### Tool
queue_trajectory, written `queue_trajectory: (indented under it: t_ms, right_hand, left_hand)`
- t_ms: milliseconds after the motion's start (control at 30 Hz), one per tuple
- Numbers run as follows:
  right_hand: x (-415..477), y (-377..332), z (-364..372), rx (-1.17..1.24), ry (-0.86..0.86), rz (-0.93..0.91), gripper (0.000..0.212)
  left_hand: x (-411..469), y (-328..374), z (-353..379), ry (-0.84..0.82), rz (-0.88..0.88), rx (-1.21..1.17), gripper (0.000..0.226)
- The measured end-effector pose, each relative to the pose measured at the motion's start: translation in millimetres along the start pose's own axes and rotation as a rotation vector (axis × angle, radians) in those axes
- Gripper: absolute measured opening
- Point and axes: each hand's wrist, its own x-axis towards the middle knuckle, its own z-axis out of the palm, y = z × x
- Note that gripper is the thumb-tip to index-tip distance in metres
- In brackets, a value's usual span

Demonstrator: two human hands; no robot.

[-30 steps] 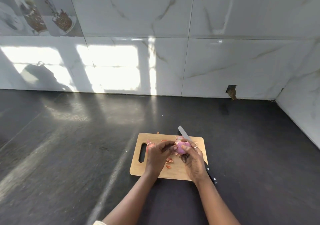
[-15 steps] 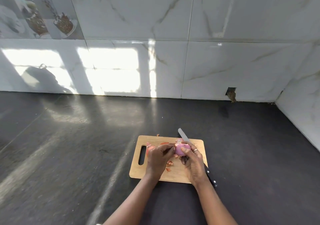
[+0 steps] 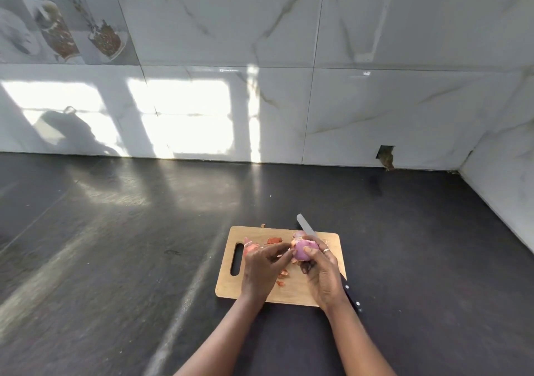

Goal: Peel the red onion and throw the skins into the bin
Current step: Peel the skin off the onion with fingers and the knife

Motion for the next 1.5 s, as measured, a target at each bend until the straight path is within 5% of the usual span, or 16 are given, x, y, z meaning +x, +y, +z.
queue_trajectory:
  t_ms: [200,333,967,1333,1500]
  right_hand:
    - [1.6,0.8,-2.1,-0.013,0.0,-0.008,0.034]
    - [2.6,1.9,-2.5,-0.035,-0.019,-0.009,0.051]
    - [-0.2,-0.2,-3.1,-0.035,-0.056,0.029,0.061]
    - [-6.3,-7.8,-4.8,0.095,-0.095,0.066,0.049]
    - [-4.2,-10.5,-5.5,0.083,-0.181,0.08,0.058]
  left_hand:
    - [0.7,-5.9,4.0,0.011,0.046,0.023,0.03]
    - [2.1,-2.8,1.9,0.035,0.068,0.053,0.027]
    - [9.3,-1.5,-2.4,-0.059,-0.207,0.137,0.043]
    - [6.5,-3.8,-6.0,0.024,-0.359,0.189,0.028]
    - [5.7,2.9,-11.6,0.002,-0.284,0.161,0.014]
